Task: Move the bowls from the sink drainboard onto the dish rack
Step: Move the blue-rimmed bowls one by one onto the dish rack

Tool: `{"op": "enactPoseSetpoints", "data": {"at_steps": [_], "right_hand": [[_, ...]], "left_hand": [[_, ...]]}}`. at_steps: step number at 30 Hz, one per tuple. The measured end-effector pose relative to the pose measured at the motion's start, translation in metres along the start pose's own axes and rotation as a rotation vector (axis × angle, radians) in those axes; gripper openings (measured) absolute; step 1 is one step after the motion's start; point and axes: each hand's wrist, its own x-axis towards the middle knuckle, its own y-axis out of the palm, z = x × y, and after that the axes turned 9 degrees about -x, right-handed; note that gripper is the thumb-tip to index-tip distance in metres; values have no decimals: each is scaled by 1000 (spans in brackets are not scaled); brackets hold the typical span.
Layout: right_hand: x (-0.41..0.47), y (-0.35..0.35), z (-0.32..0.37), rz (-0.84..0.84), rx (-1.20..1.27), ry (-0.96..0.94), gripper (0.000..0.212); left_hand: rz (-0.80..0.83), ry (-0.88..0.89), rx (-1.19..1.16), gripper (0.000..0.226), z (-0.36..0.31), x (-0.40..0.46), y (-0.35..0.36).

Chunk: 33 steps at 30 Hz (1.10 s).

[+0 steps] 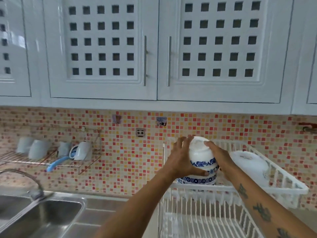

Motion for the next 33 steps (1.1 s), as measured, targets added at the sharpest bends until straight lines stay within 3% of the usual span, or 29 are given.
{"op": "enactPoseSetpoints", "data": {"at_steps": [7, 14, 17, 28, 33], "right_hand": [[11, 9, -9, 91, 3, 45, 45], [5, 12, -13, 30, -223, 42, 91], [2, 12, -14, 16, -299, 18, 99], [4, 14, -19, -22, -346, -21, 78], [-17, 8, -6, -232, -468, -212, 57]], "left_hand": [[38, -83, 6, 127, 11, 1, 3], [93, -167, -42, 133, 16, 5, 10], [108, -194, -51, 135, 20, 5, 12], [117, -218, -55, 132, 19, 4, 13], [157, -198, 96, 129, 3, -9, -1]]}}
